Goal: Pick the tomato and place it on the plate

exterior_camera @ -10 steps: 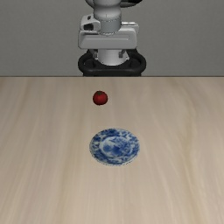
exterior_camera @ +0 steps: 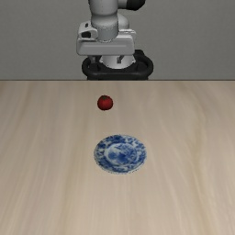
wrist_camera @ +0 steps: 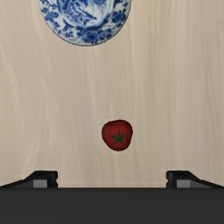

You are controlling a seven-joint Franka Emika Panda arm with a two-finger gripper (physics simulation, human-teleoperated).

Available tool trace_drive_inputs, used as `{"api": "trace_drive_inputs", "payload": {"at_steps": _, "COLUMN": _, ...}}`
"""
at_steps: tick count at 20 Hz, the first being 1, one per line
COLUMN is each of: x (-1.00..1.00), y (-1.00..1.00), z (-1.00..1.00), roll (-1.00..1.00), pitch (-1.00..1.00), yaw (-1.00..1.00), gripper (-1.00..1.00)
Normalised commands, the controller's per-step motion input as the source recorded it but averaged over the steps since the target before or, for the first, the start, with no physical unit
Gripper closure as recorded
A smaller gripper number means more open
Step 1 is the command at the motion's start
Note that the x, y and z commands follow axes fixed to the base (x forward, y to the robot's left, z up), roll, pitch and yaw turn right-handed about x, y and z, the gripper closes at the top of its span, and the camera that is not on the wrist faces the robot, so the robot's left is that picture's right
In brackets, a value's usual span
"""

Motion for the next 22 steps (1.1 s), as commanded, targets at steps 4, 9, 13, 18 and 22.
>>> {"api": "trace_drive_inputs", "payload": {"at_steps": 4, "x": 0.0, "y": 0.0, "z": -1.0, "roll": 0.0, "pitch": 0.0, "yaw": 0.0, "gripper": -1.0}}
{"api": "trace_drive_inputs", "payload": {"at_steps": 9, "x": 0.0, "y": 0.0, "z": -1.0, "roll": 0.0, "pitch": 0.0, "yaw": 0.0, "gripper": -1.0}}
{"api": "trace_drive_inputs", "payload": {"at_steps": 13, "x": 0.0, "y": 0.0, "z": -1.0, "roll": 0.0, "pitch": 0.0, "yaw": 0.0, "gripper": -1.0}}
{"api": "trace_drive_inputs", "payload": {"at_steps": 18, "x": 0.0, "y": 0.0, "z": 0.0, "roll": 0.0, "pitch": 0.0, "yaw": 0.0, "gripper": 1.0}}
{"api": "trace_drive_inputs", "payload": {"at_steps": 22, "x": 0.0, "y": 0.0, "z": 0.25, "roll": 0.0, "pitch": 0.0, "yaw": 0.0, "gripper": 1.0}}
